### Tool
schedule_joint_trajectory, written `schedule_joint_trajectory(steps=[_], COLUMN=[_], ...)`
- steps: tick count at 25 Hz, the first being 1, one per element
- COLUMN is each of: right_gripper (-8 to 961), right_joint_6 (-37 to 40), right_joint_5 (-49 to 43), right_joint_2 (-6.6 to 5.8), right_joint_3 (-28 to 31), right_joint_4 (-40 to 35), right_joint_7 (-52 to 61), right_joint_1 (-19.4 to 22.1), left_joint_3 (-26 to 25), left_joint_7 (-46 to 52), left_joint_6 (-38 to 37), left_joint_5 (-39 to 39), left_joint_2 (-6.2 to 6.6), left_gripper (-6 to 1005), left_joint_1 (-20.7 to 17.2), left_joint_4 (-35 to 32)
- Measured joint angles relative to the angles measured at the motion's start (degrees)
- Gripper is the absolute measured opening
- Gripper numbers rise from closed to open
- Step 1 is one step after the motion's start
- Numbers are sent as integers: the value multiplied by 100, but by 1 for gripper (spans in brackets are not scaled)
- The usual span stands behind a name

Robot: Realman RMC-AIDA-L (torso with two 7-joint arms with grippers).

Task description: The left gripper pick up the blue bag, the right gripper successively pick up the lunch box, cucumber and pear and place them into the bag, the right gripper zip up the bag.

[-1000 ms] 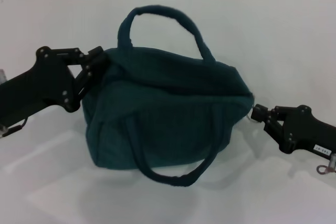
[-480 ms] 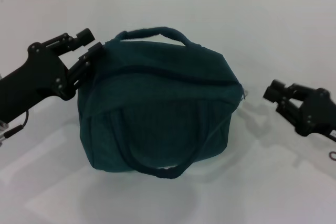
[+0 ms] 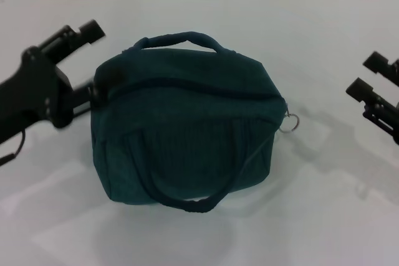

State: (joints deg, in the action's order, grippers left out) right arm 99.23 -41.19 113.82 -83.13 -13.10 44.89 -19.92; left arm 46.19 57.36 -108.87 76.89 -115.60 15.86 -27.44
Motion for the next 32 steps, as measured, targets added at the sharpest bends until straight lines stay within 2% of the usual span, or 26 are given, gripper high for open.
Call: schedule_joint_trajectory(steps=[3, 5, 8, 11, 13, 16, 22, 27, 32], right_gripper=[530, 587, 673, 694, 707, 728, 769, 889, 889], right_joint_6=[311, 496, 812, 1027, 1096, 1064, 918, 906, 907], right_joint_5=[-330, -676, -1147, -1461, -1676, -1930, -2252, -2290, -2307], right_joint_2=[-166, -293, -462, -600, -648, -639, -449, -366, -322], right_joint_3=[-69, -77, -62, -52, -50, -44, 28, 159, 164], right_joint_4=[-314, -537, -827, -1075, -1271, -1509, -1647, -1697, -1717], right_joint_7=[567, 1020, 1619, 2110, 2394, 2617, 2688, 2659, 2659], right_joint_1=[-193, -356, -616, -807, -881, -915, -995, -964, -960], left_joint_3=[323, 610, 769, 826, 829, 831, 844, 847, 848], left_joint_7=[690, 1155, 1385, 1562, 1612, 1626, 1630, 1632, 1627], left_joint_6=[-369, -468, -489, -500, -504, -513, -519, -521, -522], left_joint_5=[321, 488, 553, 586, 589, 591, 602, 620, 667], left_joint_2=[107, 146, 158, 162, 163, 144, 115, 109, 105], left_gripper=[684, 730, 767, 804, 804, 803, 802, 802, 801], left_joint_1=[143, 241, 316, 367, 373, 374, 348, 328, 315], left_joint_4=[-372, -619, -734, -808, -836, -849, -852, -856, -857])
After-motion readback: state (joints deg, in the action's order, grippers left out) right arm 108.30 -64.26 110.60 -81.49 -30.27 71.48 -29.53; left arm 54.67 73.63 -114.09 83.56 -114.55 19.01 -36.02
